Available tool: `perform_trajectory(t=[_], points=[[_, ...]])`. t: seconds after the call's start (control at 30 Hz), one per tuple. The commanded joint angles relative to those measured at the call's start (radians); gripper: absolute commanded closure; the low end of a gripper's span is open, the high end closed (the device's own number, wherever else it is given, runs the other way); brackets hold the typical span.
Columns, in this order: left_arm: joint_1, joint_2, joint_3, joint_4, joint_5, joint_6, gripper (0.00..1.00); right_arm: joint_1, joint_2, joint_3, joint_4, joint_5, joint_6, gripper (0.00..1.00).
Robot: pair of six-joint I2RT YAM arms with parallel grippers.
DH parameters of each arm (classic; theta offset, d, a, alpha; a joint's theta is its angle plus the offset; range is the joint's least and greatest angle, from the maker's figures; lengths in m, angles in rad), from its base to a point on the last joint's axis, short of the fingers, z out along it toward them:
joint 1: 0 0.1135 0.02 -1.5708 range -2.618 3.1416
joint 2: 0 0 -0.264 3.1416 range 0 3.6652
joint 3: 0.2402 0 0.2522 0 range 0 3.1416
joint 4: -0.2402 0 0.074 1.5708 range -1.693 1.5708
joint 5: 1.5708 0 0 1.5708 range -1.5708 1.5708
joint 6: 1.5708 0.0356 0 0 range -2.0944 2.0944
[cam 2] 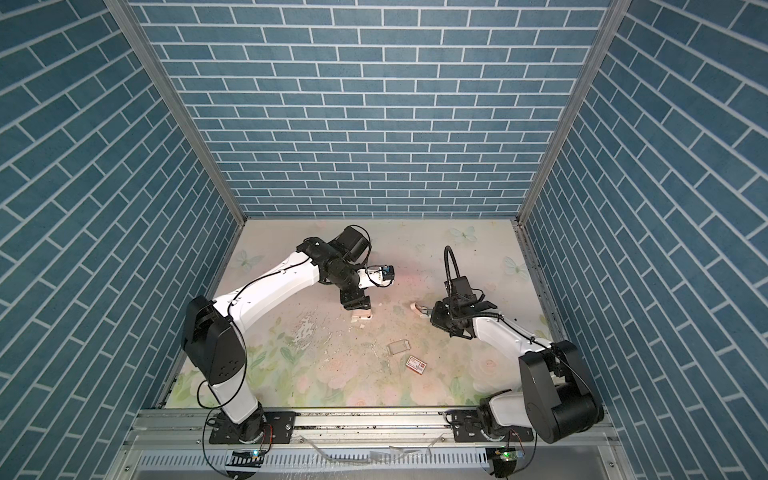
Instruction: Load the staples into the stapler
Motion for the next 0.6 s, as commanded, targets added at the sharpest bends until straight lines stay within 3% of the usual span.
perform_trajectory(t=[0.0,0.23,0.57], points=[[0.001,0.020,-0.008,-0.005,0.022,-0.010,0.31,-0.040,0.000,-0.014,0.016,0.020,0.022,0.73],[0.001,0.010,-0.038,0.010,0.032,-0.014,0.31,-0.113,0.080,0.009,0.107,-0.055,-0.032,0.72],[0.001,0.012,-0.054,0.026,0.039,-0.016,0.31,-0.130,0.157,0.052,0.140,-0.139,-0.088,0.72]])
